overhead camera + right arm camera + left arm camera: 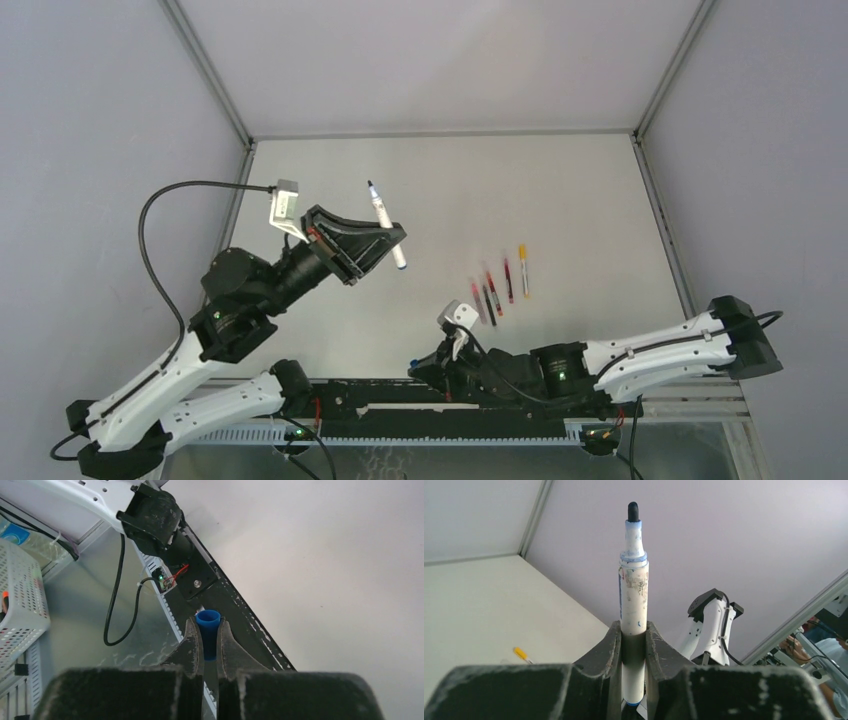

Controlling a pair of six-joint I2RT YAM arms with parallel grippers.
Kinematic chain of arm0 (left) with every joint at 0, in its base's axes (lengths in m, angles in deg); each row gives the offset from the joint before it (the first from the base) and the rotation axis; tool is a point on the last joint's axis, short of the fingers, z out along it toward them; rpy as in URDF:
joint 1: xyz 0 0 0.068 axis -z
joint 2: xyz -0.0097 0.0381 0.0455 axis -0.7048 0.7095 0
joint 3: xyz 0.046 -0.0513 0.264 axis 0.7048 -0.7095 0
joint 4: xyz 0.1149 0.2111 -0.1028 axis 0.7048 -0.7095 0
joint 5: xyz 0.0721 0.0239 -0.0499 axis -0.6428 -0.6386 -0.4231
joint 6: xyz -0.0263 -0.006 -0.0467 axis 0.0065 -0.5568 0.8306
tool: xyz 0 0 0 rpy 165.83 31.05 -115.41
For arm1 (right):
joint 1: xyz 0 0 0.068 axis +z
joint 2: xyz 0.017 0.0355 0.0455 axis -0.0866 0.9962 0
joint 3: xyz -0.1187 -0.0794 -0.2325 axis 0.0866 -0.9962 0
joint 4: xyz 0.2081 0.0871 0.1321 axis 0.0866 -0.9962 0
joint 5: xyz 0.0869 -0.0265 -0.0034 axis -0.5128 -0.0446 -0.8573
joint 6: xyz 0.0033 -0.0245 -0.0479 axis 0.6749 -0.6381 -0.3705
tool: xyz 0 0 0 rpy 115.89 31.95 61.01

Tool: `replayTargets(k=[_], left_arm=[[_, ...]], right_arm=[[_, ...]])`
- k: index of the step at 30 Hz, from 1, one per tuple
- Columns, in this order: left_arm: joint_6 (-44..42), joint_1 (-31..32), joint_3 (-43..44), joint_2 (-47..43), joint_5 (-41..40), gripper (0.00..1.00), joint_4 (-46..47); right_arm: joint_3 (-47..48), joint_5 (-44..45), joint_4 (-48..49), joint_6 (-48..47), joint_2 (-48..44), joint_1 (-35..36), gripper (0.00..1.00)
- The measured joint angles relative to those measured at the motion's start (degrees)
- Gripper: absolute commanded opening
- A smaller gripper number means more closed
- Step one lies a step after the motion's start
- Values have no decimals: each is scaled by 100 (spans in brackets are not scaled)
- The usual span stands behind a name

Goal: Insert the pens into the pen caps
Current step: Remove the pen cap from the pen, then insert the pen cap onto the pen.

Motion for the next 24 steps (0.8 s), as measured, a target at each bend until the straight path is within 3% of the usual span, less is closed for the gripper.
replayTargets(k=[5, 10, 15, 19, 24], left_arm=[[-162, -15, 297, 9, 22, 0, -267], [-251, -28, 435, 122, 153, 0, -828], [-214, -26, 376, 90, 321, 0, -1204], [-179, 4, 199, -46, 476, 0, -1239], [-166, 240, 107, -61, 706, 0, -1241]], right_arm=[[0, 313, -155, -264, -389, 33, 0], [0, 538, -22, -1432, -1473, 28, 0], [2, 142, 356, -3558, -2367, 28, 0], [107, -632, 289, -6148, -2778, -42, 0], [1652, -1172, -997, -8391, -2308, -841, 0]])
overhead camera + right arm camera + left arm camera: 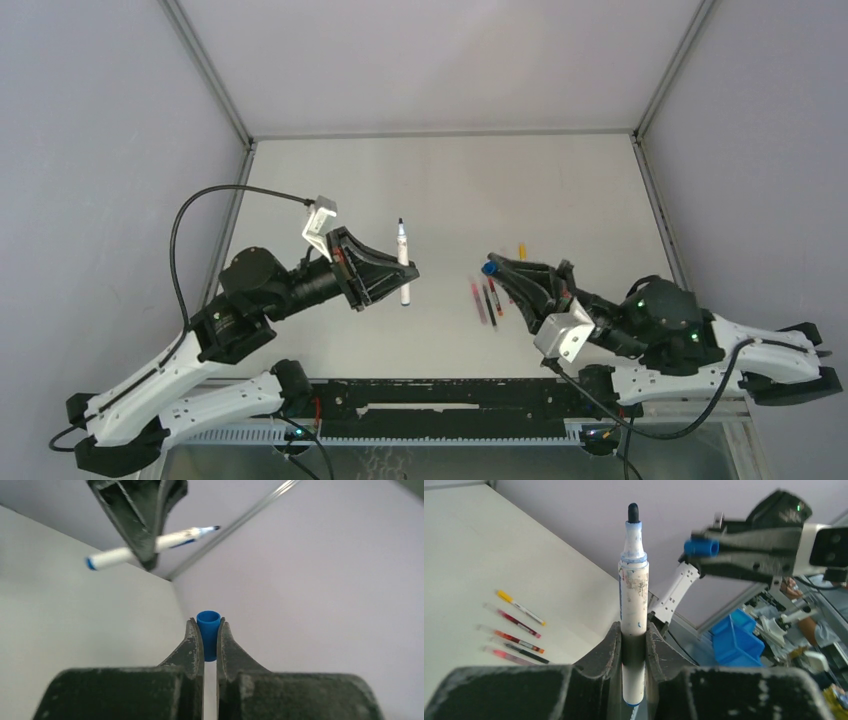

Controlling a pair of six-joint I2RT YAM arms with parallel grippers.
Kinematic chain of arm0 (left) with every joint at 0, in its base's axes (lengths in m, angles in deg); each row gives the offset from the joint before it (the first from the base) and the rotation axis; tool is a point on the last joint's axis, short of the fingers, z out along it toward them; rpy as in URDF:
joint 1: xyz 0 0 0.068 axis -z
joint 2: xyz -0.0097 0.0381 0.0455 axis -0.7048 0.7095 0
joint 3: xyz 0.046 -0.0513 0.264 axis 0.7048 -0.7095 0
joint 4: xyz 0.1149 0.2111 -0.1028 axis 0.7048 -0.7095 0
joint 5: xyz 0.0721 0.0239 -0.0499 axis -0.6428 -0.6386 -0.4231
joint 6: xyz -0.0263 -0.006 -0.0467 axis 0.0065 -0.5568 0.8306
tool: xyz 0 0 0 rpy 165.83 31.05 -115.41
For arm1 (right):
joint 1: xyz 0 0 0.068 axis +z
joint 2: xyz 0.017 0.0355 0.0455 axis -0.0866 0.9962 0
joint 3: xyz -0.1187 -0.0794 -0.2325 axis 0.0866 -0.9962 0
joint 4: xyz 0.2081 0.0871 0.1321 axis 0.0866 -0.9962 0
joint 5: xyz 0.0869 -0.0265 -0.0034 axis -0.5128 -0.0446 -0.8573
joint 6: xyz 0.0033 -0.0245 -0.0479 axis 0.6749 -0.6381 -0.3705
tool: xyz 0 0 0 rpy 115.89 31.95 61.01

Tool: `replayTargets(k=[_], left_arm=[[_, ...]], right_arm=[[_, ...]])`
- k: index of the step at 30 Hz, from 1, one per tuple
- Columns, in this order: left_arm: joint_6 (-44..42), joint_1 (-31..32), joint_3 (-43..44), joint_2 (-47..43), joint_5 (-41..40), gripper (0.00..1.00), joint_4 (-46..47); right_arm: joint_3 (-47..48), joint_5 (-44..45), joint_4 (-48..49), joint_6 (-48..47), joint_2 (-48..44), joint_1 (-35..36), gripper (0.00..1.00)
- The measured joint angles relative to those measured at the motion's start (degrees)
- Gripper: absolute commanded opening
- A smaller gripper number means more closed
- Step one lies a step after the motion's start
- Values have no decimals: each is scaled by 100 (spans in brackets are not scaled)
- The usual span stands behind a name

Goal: Insert the pens into the pen caps
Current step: Insert the pen cap onto the pen.

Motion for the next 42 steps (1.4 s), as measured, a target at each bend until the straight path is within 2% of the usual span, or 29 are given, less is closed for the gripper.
replayTargets(k=[4, 8, 16, 21, 32, 42], left_arm=[[-94, 256, 0, 87, 151, 0, -4], [-308, 413, 17, 240, 306, 0, -140], [-938, 603, 352, 841, 498, 0, -1010], [-1294, 728, 809, 1174, 590, 0, -1469], [-1808, 986, 1263, 1652, 828, 0, -1895], [-2004, 1036, 1462, 1930, 804, 0, -2166]], right_arm=[[643, -61, -664, -1746, 63, -262, 0], [927, 4, -1152, -3040, 188, -601, 0], [1088, 389, -1991, -5093, 341, -935, 0], [1342, 767, -2549, -5987, 459, -938, 0], [1897, 1067, -3609, -6533, 920, -931, 0], [1937, 1110, -3845, -6590, 1320, -503, 0]])
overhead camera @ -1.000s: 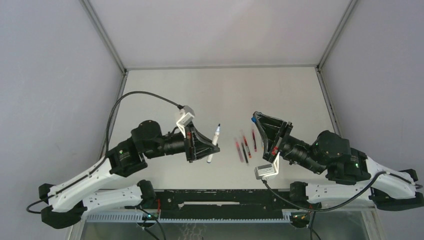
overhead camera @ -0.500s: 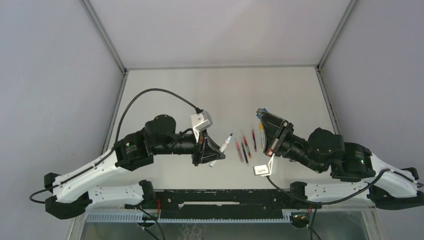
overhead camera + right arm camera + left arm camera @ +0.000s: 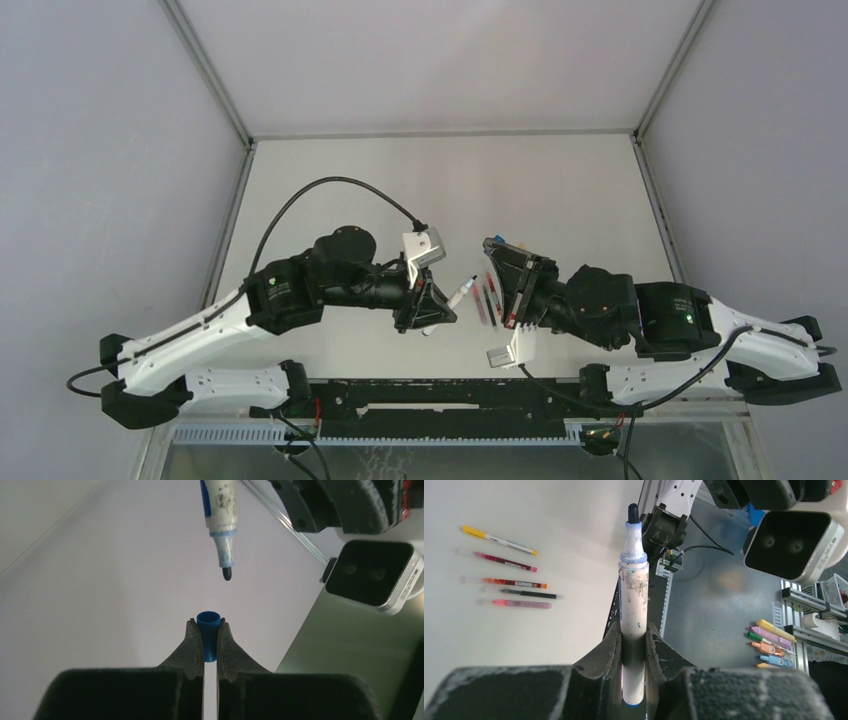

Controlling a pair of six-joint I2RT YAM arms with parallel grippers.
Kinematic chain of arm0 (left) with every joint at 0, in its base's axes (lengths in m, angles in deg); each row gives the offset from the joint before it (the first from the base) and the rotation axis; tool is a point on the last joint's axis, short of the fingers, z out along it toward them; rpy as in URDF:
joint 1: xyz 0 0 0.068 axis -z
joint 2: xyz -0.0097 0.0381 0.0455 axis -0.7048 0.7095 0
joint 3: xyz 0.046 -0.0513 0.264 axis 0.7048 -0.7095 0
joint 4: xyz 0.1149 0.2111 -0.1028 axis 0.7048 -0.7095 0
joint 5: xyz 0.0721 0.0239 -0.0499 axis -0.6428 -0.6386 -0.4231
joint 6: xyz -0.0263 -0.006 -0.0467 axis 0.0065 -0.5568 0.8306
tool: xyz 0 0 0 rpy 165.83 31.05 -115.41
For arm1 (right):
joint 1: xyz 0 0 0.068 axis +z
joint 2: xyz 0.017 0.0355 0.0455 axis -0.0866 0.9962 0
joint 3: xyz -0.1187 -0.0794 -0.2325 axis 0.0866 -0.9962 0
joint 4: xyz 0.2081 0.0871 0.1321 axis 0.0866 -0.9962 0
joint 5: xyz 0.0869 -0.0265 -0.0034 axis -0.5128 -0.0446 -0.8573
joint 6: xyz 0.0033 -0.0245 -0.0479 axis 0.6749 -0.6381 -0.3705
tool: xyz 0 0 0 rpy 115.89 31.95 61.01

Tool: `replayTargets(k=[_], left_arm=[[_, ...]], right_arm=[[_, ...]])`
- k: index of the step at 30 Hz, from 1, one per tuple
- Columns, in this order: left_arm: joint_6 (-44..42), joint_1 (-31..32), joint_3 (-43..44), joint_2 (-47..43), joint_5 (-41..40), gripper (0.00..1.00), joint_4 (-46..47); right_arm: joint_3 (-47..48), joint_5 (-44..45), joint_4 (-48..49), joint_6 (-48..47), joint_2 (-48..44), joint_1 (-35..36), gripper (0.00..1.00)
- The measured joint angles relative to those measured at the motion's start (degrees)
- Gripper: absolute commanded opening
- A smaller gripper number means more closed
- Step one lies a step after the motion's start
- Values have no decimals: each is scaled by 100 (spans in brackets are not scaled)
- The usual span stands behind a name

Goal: Insert the pens into the pen caps
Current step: Insert the pen cap onto the pen.

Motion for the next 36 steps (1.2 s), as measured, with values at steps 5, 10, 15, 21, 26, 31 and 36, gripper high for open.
replayTargets(k=[5, 10, 15, 21, 26, 31, 36], left_arm=[[-11, 0, 0, 63, -11, 0, -59], [-9, 0, 0, 144, -22, 0, -92], [13, 0, 0, 155, -74, 0, -105], [61, 2, 0, 155, -133, 0, -63], [96, 2, 0, 155, -160, 0, 33], [164, 2, 0, 155, -188, 0, 70], [186, 2, 0, 155, -221, 0, 76]], right_arm=[[0, 33, -72, -7, 94, 229, 0], [0, 133, -177, -15, 138, 433, 0], [0, 199, -260, -17, 168, 527, 0], [0, 262, -328, -17, 166, 546, 0], [0, 284, -334, -17, 166, 581, 0], [0, 302, -339, -17, 166, 640, 0], [0, 304, -343, -17, 166, 669, 0]])
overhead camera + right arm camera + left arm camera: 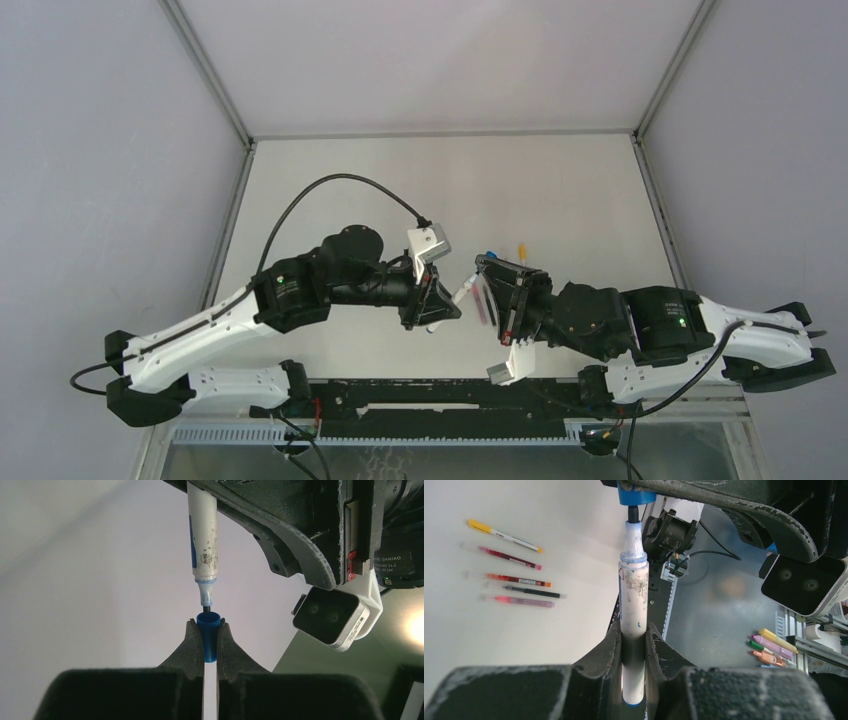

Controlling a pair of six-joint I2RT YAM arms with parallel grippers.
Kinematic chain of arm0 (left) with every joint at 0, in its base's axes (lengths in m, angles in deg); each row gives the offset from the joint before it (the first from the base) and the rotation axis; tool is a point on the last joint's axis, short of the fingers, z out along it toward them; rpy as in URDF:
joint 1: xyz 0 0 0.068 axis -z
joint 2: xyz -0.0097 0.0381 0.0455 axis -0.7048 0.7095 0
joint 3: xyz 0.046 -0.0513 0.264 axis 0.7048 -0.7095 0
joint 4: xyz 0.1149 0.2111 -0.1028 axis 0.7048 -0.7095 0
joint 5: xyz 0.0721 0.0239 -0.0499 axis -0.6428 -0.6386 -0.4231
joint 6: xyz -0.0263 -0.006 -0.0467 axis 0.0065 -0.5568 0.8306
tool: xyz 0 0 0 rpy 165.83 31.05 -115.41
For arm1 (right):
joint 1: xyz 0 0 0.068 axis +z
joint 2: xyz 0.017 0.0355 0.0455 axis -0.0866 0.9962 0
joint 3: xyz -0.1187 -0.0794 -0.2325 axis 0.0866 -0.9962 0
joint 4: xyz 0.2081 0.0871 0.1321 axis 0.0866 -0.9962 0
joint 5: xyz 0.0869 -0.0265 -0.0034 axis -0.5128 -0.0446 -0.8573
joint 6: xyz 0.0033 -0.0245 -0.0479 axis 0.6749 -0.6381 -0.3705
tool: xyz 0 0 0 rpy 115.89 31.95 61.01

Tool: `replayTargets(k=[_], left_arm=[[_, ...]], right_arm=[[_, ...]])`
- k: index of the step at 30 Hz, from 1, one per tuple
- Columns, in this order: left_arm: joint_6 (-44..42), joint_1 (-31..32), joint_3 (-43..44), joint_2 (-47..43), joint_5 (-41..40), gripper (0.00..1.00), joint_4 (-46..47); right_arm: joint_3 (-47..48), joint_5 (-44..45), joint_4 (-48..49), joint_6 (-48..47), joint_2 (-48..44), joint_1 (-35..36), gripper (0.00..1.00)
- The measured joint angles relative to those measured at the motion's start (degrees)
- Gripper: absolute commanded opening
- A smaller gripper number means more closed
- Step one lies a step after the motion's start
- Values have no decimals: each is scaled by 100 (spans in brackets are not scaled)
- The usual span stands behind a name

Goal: Insert the pens into the pen caps
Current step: Insert the pen cap onto the pen.

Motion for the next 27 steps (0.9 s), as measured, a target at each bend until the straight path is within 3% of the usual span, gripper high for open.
replayTargets(k=[27], left_arm=[[162, 0, 0, 122, -44, 0, 284]], right_arm=[[-205, 68, 50, 0, 44, 118, 0]])
